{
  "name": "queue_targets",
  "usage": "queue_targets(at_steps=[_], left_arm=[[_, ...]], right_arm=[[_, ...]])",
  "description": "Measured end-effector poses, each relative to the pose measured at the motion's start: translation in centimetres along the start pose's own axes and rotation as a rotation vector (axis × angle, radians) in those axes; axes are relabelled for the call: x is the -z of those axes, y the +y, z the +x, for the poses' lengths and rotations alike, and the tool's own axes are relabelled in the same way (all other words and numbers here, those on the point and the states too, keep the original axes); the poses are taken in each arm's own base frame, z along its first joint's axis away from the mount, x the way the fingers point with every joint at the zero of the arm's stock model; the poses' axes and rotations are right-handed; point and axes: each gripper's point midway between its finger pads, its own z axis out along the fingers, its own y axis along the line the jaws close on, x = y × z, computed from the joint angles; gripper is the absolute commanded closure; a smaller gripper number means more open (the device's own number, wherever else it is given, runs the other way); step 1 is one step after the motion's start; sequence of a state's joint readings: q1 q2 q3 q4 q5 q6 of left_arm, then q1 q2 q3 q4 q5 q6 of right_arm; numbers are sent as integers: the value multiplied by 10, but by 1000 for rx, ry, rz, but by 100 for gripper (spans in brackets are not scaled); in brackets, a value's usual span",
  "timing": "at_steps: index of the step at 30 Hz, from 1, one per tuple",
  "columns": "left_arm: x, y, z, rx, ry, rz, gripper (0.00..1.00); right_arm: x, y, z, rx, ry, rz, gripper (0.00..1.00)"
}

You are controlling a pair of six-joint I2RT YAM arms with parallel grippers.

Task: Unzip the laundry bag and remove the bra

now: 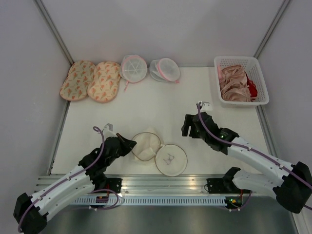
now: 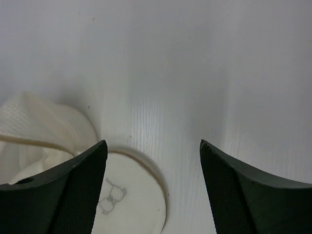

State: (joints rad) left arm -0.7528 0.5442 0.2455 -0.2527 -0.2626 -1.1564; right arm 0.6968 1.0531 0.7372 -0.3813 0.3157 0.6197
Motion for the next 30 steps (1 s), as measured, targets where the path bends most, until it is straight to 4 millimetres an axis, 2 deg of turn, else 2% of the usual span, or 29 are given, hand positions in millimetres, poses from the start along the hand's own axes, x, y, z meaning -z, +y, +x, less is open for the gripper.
queue_targets(at_steps=[3, 7, 11, 15, 18, 22, 30], left_arm=[[-1, 1, -3, 33, -23, -4, 98], [-1, -3, -7, 55, -41, 6, 98], [-1, -3, -8, 59, -42, 8, 98], [-1, -4, -8, 59, -43, 9, 98], [-1, -4, -8, 61, -45, 13, 98], [0, -6, -9, 64, -48, 22, 98], [0, -6, -9, 64, -46, 23, 98]], right_arm=[[9, 14, 48, 24, 98, -27, 23], [26, 23, 104, 56, 208, -37, 33], [41, 28, 134, 66, 259, -19, 39], [47, 21, 161, 84, 304, 46, 45], [50, 15, 177, 89, 324, 98, 50], [52, 11, 188, 81, 322, 139, 52], [39, 5, 191, 48, 268, 191, 59]])
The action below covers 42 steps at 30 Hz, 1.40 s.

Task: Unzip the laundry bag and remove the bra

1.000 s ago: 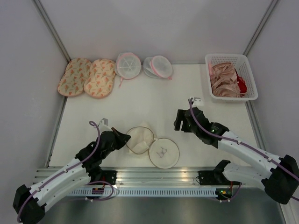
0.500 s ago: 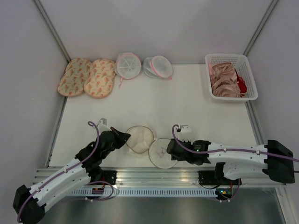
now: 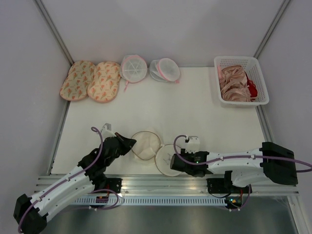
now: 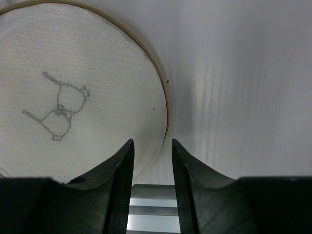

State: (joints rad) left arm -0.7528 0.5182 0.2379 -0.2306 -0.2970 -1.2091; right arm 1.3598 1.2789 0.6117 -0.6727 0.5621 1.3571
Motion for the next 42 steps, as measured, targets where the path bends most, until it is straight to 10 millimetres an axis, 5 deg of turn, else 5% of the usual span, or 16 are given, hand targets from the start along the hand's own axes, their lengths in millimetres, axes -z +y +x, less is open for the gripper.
queue_targets(at_steps=[5, 11, 18, 24, 27, 31, 35, 36, 38, 39, 42], left_arm=[[0, -1, 2, 0, 9, 3, 98], [1, -3, 1, 2, 9, 13, 98], [-2, -1, 9, -8, 47, 2, 98], [-8, -10, 17, -32, 86, 38, 98], [-8, -17, 18, -43, 94, 71, 98], [-6, -28, 15, -54, 85, 117, 98], [-4, -39, 10, -52, 67, 161, 98], [-3, -41, 9, -49, 62, 172, 95], [-2, -45, 7, -47, 56, 186, 74], [-2, -46, 7, -47, 53, 191, 46], [1, -46, 5, -43, 45, 194, 1]], right_arm=[[-13, 0, 0, 20, -32, 46, 67], [-17, 5, -6, 10, -69, 50, 99], [6, 4, -45, 55, -180, 78, 100], [74, 65, -125, 58, -344, -140, 100], [96, 96, -148, 87, -395, -236, 99], [99, 131, -161, 141, -416, -314, 99], [74, 155, -165, 196, -408, -333, 100], [66, 160, -166, 207, -403, -337, 100], [51, 173, -169, 223, -392, -347, 99], [45, 179, -170, 230, -386, -356, 99], [31, 198, -173, 239, -375, -390, 100]])
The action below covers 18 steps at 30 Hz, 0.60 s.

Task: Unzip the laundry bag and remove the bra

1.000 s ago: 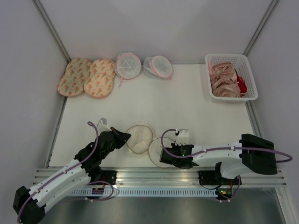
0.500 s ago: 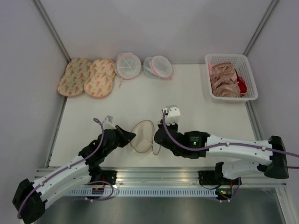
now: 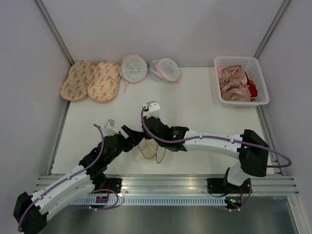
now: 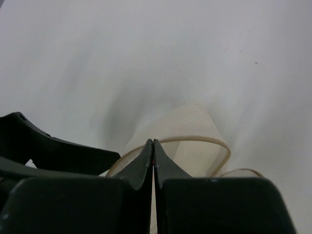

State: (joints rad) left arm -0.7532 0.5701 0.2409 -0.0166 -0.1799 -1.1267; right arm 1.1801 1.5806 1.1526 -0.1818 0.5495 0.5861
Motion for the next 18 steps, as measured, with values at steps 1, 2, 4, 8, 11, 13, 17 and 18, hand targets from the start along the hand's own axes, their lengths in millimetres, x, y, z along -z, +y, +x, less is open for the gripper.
queue_targets(at_steps=[1, 2, 4, 8, 11, 13, 17, 18], left_arm=[[2, 0, -1, 7, -5, 0, 0], [4, 0, -5, 18, -22, -2, 0], [11, 1, -12, 26, -55, -4, 0], [26, -6, -30, 55, -138, 40, 0], [30, -5, -35, 65, -164, 39, 0], [31, 1, -34, 63, -164, 18, 0], [31, 11, -31, 54, -155, -21, 0], [31, 13, -31, 52, -156, -30, 1]], right_arm=[[-5, 4, 0, 0, 1, -14, 100], [-9, 10, -1, -3, 2, -32, 100], [-14, 16, -4, -7, -5, -52, 100], [-19, 23, -13, -21, -20, -89, 99], [-24, 19, -16, -32, -20, -64, 56], [-26, 1, -18, -49, -16, 16, 47], [-16, -55, -8, -85, 9, 217, 43], [-9, -70, -2, -96, 20, 256, 43]])
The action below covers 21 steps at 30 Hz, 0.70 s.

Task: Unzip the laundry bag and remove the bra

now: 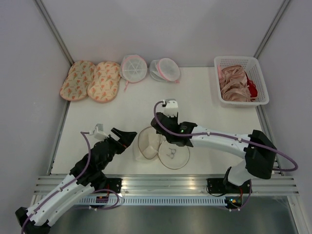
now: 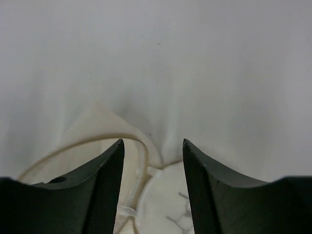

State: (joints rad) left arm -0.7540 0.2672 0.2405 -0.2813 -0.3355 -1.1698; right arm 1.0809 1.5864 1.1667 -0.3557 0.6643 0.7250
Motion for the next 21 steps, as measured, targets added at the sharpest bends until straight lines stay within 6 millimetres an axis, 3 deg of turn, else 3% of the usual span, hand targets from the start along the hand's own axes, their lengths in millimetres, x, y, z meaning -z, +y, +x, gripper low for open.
queue_targets(at_steps=[4, 9, 12, 16, 20, 21], left_arm=[[0, 5, 1, -6, 1, -19, 0], [-2, 10, 1, -15, 1, -44, 0], [-2, 11, -1, -18, -11, -53, 0], [-2, 8, -3, -18, -14, -49, 0], [-2, 8, -3, -19, -16, -50, 0], [-1, 8, -3, -18, -16, -49, 0]], right_arm=[[25, -65, 43, -34, 71, 116, 44], [51, -112, 111, -50, 189, 178, 46], [58, -122, 149, -55, 266, 186, 47], [61, -127, 183, -82, 339, 188, 54], [55, -117, 184, -133, 317, 170, 65], [53, -114, 183, -147, 309, 164, 76]])
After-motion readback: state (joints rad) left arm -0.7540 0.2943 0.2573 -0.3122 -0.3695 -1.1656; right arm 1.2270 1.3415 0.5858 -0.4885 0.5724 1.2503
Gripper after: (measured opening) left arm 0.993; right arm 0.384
